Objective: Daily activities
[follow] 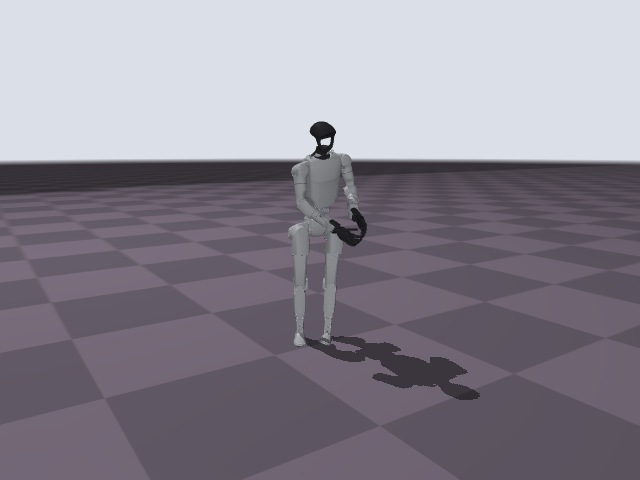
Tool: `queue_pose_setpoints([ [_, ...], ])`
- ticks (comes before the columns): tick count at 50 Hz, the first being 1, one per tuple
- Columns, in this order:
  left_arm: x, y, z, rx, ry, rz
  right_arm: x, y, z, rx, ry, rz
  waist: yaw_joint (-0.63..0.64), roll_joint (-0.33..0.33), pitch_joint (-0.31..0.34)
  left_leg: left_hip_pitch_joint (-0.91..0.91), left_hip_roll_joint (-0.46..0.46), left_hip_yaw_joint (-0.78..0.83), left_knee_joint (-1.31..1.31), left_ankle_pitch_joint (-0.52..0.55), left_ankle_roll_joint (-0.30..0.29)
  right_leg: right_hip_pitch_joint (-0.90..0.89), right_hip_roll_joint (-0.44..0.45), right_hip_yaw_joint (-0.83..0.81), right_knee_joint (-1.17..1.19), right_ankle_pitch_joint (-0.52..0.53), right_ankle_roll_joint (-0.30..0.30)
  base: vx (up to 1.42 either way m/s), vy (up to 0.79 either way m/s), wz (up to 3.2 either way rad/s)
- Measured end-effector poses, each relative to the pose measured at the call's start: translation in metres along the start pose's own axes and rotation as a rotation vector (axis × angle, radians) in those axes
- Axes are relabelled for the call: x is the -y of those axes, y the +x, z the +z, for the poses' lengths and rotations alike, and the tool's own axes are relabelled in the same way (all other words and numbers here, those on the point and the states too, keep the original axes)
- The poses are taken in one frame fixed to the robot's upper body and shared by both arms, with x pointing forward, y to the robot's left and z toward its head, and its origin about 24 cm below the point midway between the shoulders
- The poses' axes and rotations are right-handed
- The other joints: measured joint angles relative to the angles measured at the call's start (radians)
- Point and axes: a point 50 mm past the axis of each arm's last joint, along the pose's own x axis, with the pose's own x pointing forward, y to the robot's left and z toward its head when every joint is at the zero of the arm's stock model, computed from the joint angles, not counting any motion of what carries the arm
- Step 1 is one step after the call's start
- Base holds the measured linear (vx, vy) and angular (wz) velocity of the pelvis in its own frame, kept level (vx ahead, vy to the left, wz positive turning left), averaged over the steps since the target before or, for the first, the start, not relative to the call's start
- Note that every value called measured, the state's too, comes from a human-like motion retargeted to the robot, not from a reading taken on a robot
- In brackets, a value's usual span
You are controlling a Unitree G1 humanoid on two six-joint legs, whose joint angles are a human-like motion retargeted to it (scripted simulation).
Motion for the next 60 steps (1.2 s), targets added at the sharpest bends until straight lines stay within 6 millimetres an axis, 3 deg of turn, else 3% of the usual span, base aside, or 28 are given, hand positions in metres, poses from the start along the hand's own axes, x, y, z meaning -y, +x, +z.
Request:
queue_pose_setpoints([
  [5,0.006,0.0,-0.007,-0.041,0.009,-0.054,-0.008,0.0,-0.014,-0.074,0.013,0.063,0.009,-0.006,0.01,0.001,-0.012,-0.015,0.0,0.012,0.0,0.002,-0.005,-0.02,0.01,-0.004,-0.006,0.0,0.01,0.37],
  [13,0.021,0.004,-0.006,-0.073,0.024,-0.178,-0.004,0.001,-0.03,-0.193,0.043,0.12,0.023,0.007,0.031,0.002,-0.034,-0.032,-0.001,0.034,0.0,0.007,-0.013,-0.051,0.022,-0.009,-0.022,0.0,0.01,0.39],
  [35,0.053,0.002,0.006,-0.116,0.024,-0.592,0.007,0.017,-0.009,-0.34,0.09,0.358,0.079,0.029,0.094,0.017,-0.077,-0.04,-0.001,0.079,0.0,0.005,-0.033,-0.122,0.105,-0.055,-0.062,0.01,-0.01,0.32],
  [47,0.044,0.004,0.009,-0.133,0.092,-0.704,0.009,0.003,-0.034,-0.442,0.146,0.463,0.057,0.01,0.127,0.036,-0.058,-0.075,-0.001,0.052,0.0,0.011,-0.021,-0.144,0.154,-0.076,-0.087,0.03,-0.07,0.28],
  [60,0.062,0.001,0.006,-0.188,0.071,-0.824,-0.004,0.002,-0.035,-0.518,0.085,0.597,0.036,-0.038,0.152,0.048,-0.033,-0.093,-0.001,0.031,0.0,0.012,-0.008,-0.175,0.203,-0.09,-0.107,0.02,-0.07,0.3],
])
